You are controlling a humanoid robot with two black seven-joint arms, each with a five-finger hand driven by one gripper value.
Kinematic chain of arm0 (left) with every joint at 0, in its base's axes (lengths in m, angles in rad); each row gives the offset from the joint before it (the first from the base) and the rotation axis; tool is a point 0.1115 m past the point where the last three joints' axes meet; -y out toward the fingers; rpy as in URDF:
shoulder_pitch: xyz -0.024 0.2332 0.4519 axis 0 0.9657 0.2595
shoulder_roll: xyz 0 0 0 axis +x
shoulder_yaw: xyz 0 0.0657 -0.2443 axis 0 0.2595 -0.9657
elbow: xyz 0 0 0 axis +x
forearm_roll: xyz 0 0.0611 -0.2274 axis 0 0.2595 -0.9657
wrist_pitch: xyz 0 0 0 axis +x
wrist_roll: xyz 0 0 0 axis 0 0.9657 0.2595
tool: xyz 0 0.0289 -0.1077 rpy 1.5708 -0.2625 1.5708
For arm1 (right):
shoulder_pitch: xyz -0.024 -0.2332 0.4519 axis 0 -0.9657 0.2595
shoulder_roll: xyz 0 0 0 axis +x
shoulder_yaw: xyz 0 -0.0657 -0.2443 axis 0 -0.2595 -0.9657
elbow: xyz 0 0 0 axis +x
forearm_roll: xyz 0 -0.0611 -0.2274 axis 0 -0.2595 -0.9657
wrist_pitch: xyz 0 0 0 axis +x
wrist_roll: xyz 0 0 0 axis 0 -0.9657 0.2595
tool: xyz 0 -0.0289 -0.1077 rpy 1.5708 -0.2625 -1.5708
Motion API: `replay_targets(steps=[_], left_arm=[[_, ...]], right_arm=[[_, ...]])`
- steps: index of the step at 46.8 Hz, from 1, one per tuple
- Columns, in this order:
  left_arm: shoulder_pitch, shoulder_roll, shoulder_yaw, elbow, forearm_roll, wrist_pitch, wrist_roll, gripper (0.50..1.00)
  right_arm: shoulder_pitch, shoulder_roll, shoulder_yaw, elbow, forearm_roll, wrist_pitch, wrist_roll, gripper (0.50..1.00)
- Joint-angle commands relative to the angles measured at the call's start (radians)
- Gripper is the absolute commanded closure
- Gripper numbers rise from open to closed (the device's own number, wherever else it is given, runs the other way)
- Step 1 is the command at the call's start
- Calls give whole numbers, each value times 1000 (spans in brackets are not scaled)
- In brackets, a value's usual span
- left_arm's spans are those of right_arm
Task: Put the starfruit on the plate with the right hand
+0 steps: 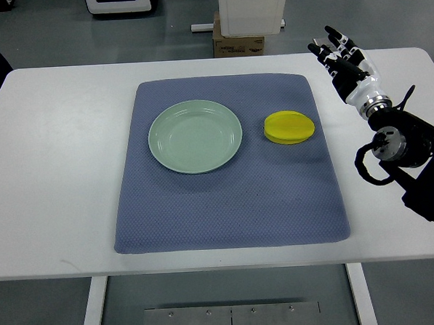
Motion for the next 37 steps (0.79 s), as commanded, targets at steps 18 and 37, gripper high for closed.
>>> replay_targets(steps=[18, 37], left_arm=[[0, 0, 0, 0, 0, 0, -2, 500], [-3, 0, 0, 1, 2, 0, 0, 500]], right_arm=[[1, 0, 0, 0, 0, 0, 0, 500], [1, -3, 0, 0, 0, 0, 0, 500]])
